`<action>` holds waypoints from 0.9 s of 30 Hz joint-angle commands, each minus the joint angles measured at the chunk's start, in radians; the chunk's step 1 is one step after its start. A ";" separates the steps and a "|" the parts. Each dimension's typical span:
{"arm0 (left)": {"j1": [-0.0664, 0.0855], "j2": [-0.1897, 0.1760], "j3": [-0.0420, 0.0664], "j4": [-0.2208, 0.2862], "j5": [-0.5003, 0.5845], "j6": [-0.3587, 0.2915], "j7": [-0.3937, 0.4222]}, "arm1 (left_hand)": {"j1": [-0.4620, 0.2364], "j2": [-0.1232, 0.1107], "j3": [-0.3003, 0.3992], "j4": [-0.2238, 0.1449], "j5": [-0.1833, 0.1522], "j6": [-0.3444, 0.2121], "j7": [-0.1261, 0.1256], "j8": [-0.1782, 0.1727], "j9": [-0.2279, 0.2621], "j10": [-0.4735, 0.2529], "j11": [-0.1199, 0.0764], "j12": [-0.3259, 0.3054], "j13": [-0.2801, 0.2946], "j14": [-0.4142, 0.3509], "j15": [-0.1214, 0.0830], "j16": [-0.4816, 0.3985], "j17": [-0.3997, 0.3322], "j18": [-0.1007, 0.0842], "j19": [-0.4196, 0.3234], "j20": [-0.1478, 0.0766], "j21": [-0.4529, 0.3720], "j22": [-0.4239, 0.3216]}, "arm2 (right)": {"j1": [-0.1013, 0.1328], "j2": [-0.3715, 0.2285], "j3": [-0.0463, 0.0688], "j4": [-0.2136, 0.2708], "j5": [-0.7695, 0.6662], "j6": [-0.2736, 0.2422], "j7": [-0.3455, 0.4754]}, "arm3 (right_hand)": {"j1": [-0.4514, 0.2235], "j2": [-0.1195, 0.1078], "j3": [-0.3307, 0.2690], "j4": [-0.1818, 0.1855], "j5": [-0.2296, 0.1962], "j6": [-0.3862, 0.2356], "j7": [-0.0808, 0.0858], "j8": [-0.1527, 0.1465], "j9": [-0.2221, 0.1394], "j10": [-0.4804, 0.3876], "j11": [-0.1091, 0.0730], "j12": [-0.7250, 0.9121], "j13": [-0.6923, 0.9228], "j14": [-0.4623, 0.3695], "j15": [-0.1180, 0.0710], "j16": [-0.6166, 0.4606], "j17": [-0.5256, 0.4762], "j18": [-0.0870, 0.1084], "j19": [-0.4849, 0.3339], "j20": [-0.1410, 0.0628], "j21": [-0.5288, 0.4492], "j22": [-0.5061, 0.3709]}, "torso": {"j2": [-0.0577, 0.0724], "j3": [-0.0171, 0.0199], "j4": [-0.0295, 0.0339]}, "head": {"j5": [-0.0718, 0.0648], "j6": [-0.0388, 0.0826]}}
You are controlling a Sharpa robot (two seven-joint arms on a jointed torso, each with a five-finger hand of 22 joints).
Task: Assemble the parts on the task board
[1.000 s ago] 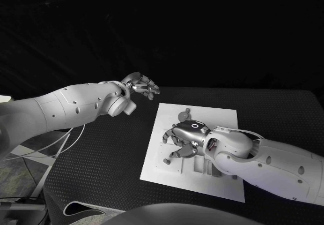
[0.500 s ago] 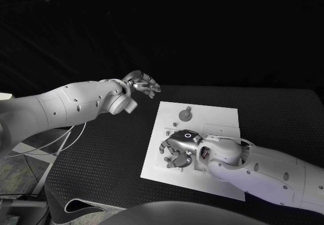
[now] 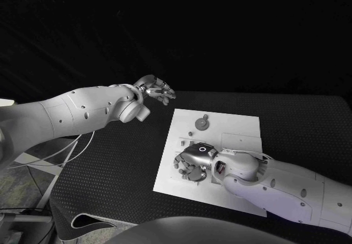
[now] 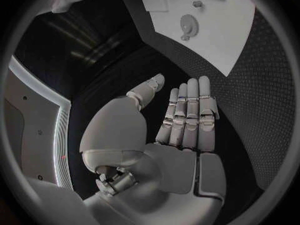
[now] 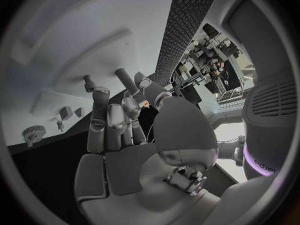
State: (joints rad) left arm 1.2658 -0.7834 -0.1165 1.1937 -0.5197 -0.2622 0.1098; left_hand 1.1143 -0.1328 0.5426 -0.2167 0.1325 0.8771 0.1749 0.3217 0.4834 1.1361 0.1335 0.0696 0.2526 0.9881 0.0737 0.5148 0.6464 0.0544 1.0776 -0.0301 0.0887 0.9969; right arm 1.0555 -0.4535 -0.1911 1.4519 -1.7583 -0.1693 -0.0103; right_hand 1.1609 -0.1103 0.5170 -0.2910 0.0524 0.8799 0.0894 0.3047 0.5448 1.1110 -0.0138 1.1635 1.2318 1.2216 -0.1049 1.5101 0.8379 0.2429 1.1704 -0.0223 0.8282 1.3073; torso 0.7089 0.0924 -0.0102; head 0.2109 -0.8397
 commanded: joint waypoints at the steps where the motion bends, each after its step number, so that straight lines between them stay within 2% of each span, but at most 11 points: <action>1: 0.001 0.002 0.000 0.001 0.005 0.007 0.007 | 0.001 -0.003 0.000 0.005 -0.006 -0.006 -0.001 -0.004 0.002 0.004 0.001 0.000 -0.002 0.005 0.002 -0.005 0.001 0.015 0.001 0.007 -0.007 -0.002 | -0.002 0.005 0.000 -0.002 -0.017 -0.018 -0.002 | 0.000 0.012 0.013 0.000 -0.003 0.097 0.019 0.006 0.002 -0.009 0.011 0.009 -0.007 0.009 -0.004 0.003 -0.002 0.019 0.002 -0.005 0.009 0.021 | 0.000 -0.0006 -0.0009 | 0.001 -0.001; 8: 0.001 0.002 0.000 0.001 0.005 0.008 0.006 | 0.000 -0.003 0.000 0.006 -0.006 -0.007 -0.001 -0.005 0.001 0.004 0.001 0.000 -0.002 0.005 0.002 -0.006 0.002 0.014 0.001 0.007 -0.007 -0.002 | -0.002 0.007 0.000 -0.007 -0.024 -0.014 -0.004 | -0.007 0.028 0.032 -0.001 -0.003 0.120 0.012 0.013 0.004 -0.002 0.004 0.018 -0.019 0.015 -0.011 0.003 -0.005 0.019 0.004 -0.006 0.015 0.022 | 0.000 -0.0010 -0.0005 | 0.001 -0.001; 27: 0.001 -0.002 0.000 0.000 0.006 0.007 -0.003 | -0.001 -0.002 -0.001 0.008 -0.006 -0.009 0.000 -0.006 0.001 0.003 0.001 -0.001 -0.003 0.005 0.002 -0.009 0.004 0.014 0.000 0.007 -0.008 -0.002 | -0.002 -0.001 0.000 -0.007 -0.031 -0.003 -0.006 | -0.009 0.037 0.050 -0.002 -0.003 0.172 -0.004 0.034 0.019 0.005 -0.011 0.029 -0.043 0.018 -0.025 0.001 -0.008 0.019 0.000 -0.010 0.023 0.021 | -0.001 0.0005 -0.0017 | 0.004 -0.005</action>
State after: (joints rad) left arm 1.2658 -0.7856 -0.1166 1.1936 -0.5188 -0.2620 0.1047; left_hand 1.1143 -0.1328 0.5426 -0.2167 0.1325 0.8771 0.1749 0.3217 0.4834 1.1361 0.1335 0.0696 0.2508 0.9880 0.0737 0.5110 0.6494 0.0516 1.0776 -0.0301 0.0848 0.9960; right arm 1.0539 -0.4542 -0.1912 1.4447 -1.7777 -0.1753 -0.0160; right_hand 1.1531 -0.0814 0.5592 -0.2924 0.0524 1.0235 0.0655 0.3336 0.5627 1.1150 -0.0218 1.1889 1.1902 1.2435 -0.1302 1.5100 0.8307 0.2557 1.1721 -0.0276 0.8479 1.3081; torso 0.7083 0.0924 -0.0113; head 0.2142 -0.8445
